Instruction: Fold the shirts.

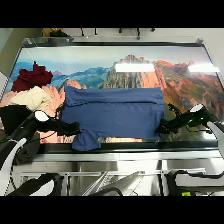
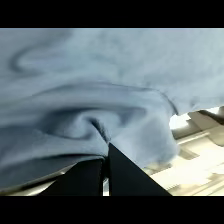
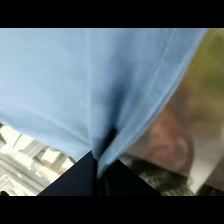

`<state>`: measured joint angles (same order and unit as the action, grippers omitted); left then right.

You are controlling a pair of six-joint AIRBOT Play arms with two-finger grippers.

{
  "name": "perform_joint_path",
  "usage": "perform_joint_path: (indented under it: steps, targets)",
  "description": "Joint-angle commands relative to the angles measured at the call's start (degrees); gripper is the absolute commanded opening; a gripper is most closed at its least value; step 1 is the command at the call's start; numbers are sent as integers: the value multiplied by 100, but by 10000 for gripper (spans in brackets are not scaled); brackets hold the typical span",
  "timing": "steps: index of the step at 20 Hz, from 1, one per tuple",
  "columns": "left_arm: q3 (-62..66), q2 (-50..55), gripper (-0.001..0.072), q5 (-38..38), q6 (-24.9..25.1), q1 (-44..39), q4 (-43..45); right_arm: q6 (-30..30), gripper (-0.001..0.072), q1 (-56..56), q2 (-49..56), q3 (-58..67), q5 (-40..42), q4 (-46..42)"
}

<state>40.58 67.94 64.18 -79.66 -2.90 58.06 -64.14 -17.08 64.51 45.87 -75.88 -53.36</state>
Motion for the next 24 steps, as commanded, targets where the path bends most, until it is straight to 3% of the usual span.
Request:
perform_joint_path:
  steps: [1, 3, 4, 9, 12, 14, 18, 24]
  targets:
    - [354, -487, 19, 713, -343, -2, 699, -57, 55, -284, -321, 7, -109, 24]
    - [354, -627, 19, 866, -343, -2, 695, -57, 53, -577, -463, 4, -214, 24]
    - [356, -636, 19, 940, -343, -4, 695, -59, 14, -680, -487, 4, -227, 26]
    - [361, -710, 18, 1134, -313, -4, 719, -98, 14, -713, -487, 4, -402, -44]
    - [361, -903, 18, 1038, -428, 26, 1370, -385, 14, -713, -483, 4, -297, -741]
    - [540, -929, 18, 1049, -435, 79, 1405, -382, 14, -713, -494, 92, -208, -540]
    - [1985, -750, 18, 802, -337, 79, 1272, 155, 15, -345, -492, 1244, 61, 367]
    - [4426, 1152, 19, 710, -96, -208, 1246, 254, 15, 481, 238, 2503, 1467, 286]
